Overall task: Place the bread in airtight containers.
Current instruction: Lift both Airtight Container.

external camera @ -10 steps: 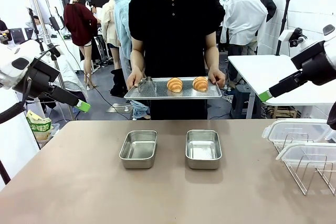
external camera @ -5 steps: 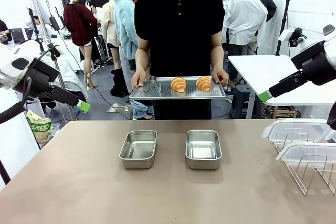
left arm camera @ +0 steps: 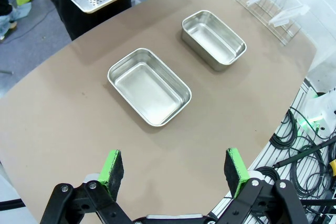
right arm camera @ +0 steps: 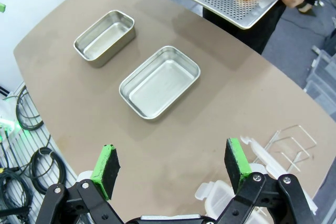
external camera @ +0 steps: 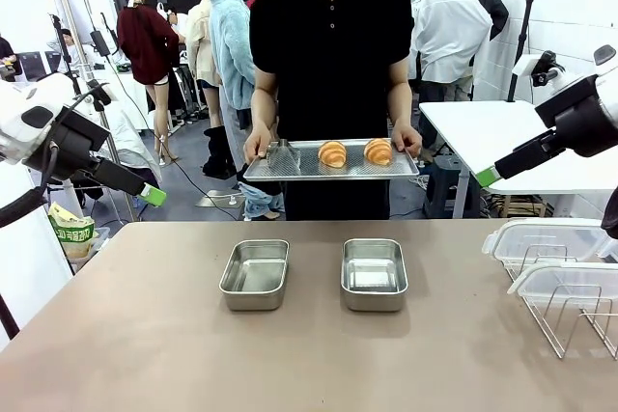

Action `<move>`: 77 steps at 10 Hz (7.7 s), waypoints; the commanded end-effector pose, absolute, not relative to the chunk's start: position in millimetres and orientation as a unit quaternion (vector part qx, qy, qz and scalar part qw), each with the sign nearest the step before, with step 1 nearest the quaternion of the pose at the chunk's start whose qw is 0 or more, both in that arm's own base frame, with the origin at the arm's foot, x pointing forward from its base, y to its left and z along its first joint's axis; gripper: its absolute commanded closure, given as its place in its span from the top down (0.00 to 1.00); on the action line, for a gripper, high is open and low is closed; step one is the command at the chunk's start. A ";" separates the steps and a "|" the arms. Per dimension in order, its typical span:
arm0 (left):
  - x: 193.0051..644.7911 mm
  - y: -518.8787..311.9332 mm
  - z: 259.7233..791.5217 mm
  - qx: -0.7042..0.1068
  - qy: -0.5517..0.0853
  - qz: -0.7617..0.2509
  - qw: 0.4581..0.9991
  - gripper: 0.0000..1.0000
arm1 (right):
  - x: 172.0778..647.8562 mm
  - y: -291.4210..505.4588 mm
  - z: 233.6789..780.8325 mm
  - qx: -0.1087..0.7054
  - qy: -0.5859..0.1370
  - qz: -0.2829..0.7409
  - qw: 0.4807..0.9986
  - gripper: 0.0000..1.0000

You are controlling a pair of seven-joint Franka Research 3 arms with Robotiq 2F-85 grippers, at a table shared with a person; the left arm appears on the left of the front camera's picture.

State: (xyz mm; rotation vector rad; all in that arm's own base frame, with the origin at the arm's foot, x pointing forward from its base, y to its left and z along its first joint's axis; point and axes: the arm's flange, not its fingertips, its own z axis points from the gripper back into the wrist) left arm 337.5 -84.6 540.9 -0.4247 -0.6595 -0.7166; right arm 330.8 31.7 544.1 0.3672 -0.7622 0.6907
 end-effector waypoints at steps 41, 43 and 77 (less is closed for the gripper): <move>530.1 -216.6 345.0 -0.005 -0.102 -0.060 0.993 1.00 | 518.6 220.6 316.4 0.011 -0.046 0.046 0.998 1.00; 532.7 -215.0 340.4 -0.006 -0.095 -0.053 0.994 1.00 | 522.7 219.6 313.0 0.006 -0.045 0.044 0.998 1.00; 458.2 -211.9 480.3 -0.010 -0.136 -0.016 0.991 0.00 | 445.4 181.9 476.3 0.023 -0.078 -0.006 0.997 0.00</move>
